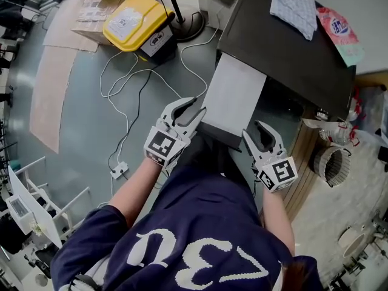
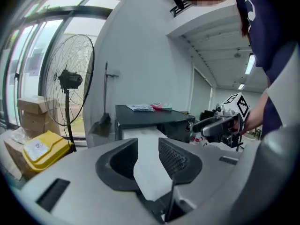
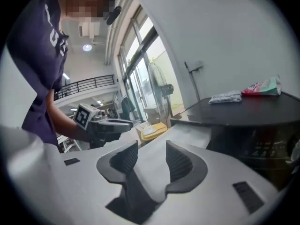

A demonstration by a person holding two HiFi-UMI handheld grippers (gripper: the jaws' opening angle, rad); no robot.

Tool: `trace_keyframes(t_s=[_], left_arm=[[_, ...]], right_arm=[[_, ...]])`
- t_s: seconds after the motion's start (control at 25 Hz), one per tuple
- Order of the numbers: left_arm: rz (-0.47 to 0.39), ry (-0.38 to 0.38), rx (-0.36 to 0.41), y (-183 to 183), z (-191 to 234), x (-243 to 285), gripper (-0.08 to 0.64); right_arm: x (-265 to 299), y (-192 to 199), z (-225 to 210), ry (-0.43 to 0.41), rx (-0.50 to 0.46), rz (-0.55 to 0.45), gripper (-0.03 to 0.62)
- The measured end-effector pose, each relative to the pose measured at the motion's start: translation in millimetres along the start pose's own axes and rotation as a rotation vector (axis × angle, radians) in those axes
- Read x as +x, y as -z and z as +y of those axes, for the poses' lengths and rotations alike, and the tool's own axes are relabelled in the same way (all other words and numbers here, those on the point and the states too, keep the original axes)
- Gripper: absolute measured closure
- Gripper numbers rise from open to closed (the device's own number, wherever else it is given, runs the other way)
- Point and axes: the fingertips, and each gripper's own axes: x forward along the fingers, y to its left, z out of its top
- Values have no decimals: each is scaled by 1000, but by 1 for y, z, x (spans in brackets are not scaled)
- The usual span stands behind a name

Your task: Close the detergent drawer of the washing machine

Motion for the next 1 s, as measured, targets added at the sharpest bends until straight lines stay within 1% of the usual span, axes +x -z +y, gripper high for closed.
trace_keyframes(t_s=[0.12,0.2,0.32,0.44,0.52,0.6,0.64,0.68,0.76,0.84,1.0], left_arm=[[24,38,30,23,-8,-10,426],[65,72,41,39,-15,-17,427],[146,106,26,64,-20,-29,418],[192,133,7,87,-22,-36,402],[205,164,-15,99,-25,-37,396],[195,189,-53,103,-25,-38,396],[194,200,-68,102,-25,-39,396],[200,212,-70,102,-25,-40,396],[235,236,-32,108,-28,-42,396],[271,248,13,117,-30,-39,396],[272,258,4,121,-30,-32,400]], right_arm=[[3,39,26,-77,-23,115,355],[1,60,39,-109,-22,168,350],[-2,82,50,-128,-23,219,350],[-4,95,50,-126,-20,245,350],[-3,101,49,-124,-18,257,351],[-2,104,49,-125,-27,268,366],[-1,104,50,-126,-33,271,387],[-1,104,50,-129,-36,273,394],[0,104,51,-136,-44,275,401],[0,105,51,-142,-57,279,424],[2,106,55,-161,-62,280,452]])
